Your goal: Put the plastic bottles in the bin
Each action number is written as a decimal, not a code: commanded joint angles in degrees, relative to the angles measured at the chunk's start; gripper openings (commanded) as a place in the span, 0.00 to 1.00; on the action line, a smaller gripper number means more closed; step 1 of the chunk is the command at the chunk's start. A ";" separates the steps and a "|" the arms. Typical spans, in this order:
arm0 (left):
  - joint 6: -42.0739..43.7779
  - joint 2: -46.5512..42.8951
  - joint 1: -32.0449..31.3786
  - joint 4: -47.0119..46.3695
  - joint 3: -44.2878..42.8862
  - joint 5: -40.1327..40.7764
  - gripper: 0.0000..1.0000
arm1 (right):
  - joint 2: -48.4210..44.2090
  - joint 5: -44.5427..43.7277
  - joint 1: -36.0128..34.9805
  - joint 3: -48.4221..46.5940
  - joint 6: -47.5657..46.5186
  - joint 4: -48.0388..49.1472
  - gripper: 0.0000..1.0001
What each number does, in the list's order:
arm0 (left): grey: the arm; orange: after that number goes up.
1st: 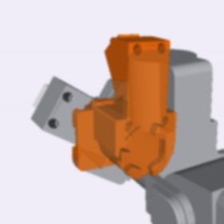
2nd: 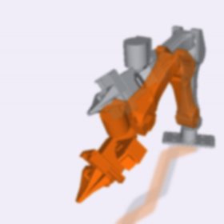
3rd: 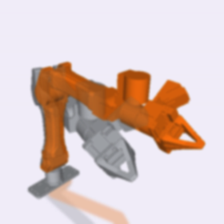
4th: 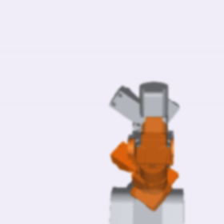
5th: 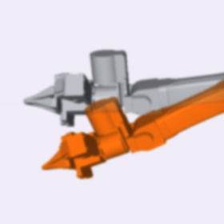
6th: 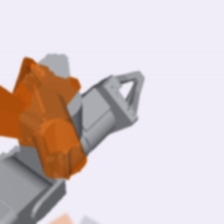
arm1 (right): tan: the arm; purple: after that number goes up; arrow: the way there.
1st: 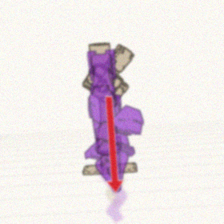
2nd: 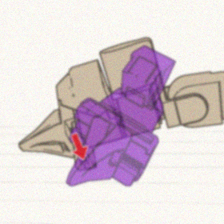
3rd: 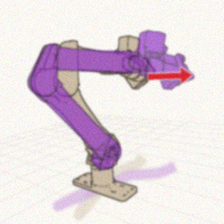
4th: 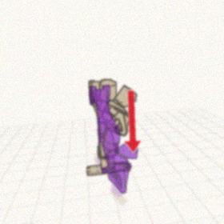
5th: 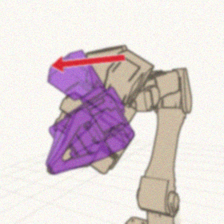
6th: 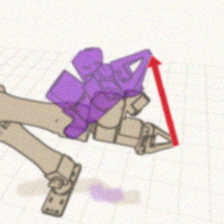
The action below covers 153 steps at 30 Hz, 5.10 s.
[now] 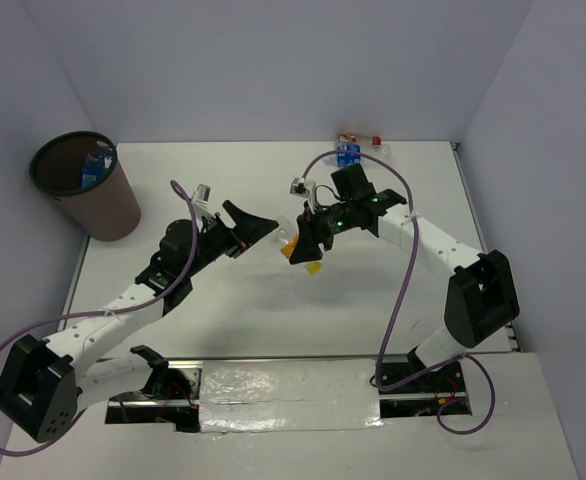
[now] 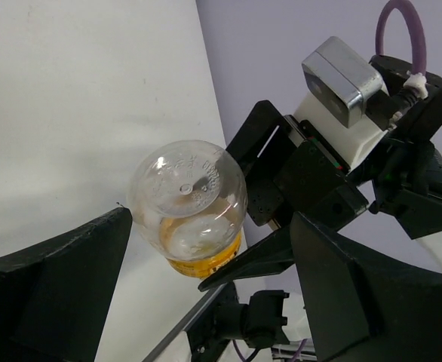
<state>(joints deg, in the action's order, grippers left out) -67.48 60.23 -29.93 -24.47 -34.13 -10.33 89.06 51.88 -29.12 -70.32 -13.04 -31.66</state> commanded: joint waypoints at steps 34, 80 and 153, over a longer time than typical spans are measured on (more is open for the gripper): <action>25.28 -3.18 14.17 37.73 -25.18 9.98 0.08 | -7.75 -11.00 -0.58 -1.48 -10.06 -0.42 1.00; 24.69 22.74 54.89 43.41 -52.16 33.61 0.99 | 11.55 -17.24 21.82 -25.44 -2.08 2.22 1.00; 20.37 9.02 0.67 11.82 -19.48 8.40 0.99 | 15.89 5.32 17.97 -20.13 -20.91 -24.24 0.26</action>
<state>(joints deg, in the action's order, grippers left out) -49.65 67.44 -28.21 -3.97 -50.39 -2.26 107.70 44.27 -9.15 -93.91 -44.60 -50.30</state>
